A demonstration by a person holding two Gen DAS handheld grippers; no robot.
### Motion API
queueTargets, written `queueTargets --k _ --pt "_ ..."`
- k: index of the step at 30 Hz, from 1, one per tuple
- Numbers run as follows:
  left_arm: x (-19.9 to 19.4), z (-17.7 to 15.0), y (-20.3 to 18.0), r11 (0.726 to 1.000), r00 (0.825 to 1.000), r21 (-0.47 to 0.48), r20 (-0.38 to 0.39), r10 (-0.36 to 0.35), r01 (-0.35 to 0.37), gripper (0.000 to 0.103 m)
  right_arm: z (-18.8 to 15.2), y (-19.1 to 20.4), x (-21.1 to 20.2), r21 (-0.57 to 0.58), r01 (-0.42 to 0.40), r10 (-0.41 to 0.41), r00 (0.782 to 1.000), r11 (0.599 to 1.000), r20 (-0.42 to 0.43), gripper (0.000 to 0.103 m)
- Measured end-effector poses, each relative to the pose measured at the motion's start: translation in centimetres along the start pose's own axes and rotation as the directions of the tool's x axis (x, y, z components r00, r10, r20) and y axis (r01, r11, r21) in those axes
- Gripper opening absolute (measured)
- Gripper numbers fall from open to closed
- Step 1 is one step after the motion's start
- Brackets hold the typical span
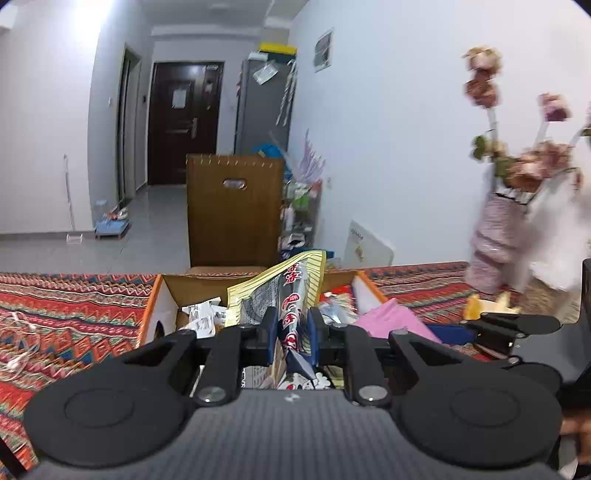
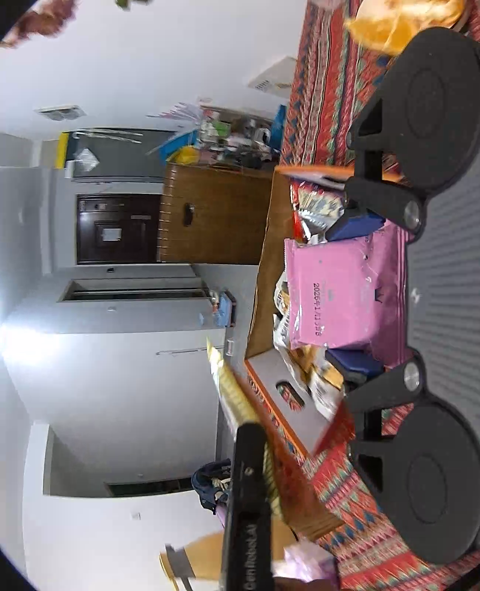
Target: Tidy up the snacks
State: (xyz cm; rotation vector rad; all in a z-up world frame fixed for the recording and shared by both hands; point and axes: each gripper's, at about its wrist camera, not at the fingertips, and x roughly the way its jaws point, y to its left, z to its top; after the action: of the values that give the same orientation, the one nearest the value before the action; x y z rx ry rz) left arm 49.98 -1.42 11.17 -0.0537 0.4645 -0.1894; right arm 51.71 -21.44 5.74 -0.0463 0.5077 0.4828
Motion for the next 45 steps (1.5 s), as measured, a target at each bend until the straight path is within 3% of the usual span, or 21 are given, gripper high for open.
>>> queueTargets --k 7,12,14,16,18,22,31,38,45 --pt "9.6 0.0 1.4 0.998 0.996 -0.066 -0.087 -0.024 0.019 0.017 1.1 -2.8 10.7 0.057 0.043 -0.035 0.991 0.997 -0.133 0.061" --pt "13.8 -1.8 1.8 0.994 0.988 -0.101 -0.146 -0.052 0.038 0.018 0.1 -3.0 14.4 0.086 0.01 0.008 0.979 0.996 -0.203 0.062" --pt "14.4 -2.0 2.0 0.993 0.986 -0.115 -0.157 -0.055 0.037 0.023 -0.4 -2.6 15.1 0.06 0.019 -0.006 0.977 0.998 -0.214 0.064" --pt "14.5 -2.1 2.3 0.993 0.985 -0.107 -0.162 -0.057 0.04 0.043 -0.4 -2.2 15.3 0.036 0.034 -0.025 0.977 0.999 -0.214 0.066" --pt "14.4 -1.9 2.8 0.99 0.983 -0.131 -0.165 -0.076 0.054 0.058 -0.3 -2.2 15.3 0.037 0.03 -0.021 0.978 0.999 -0.208 0.081" --pt "13.8 -1.8 3.1 0.992 0.984 -0.123 -0.167 -0.062 0.042 0.067 -0.2 -1.8 14.2 -0.031 0.083 -0.088 0.975 0.996 -0.203 0.084" --pt "7.5 0.3 3.0 0.999 0.995 -0.042 -0.099 -0.021 0.017 0.082 2.3 -2.9 7.3 -0.022 0.148 -0.15 0.979 0.989 -0.137 0.086" --pt "-0.9 1.5 3.7 1.0 0.999 -0.019 -0.048 0.014 -0.015 0.087 3.8 -2.3 -0.6 -0.017 0.189 -0.189 0.979 0.982 -0.069 0.088" --pt "-10.0 -0.2 2.9 0.999 0.999 -0.016 0.018 0.036 -0.036 0.091 3.5 0.3 -8.6 -0.002 0.198 -0.198 0.98 0.98 0.004 0.091"
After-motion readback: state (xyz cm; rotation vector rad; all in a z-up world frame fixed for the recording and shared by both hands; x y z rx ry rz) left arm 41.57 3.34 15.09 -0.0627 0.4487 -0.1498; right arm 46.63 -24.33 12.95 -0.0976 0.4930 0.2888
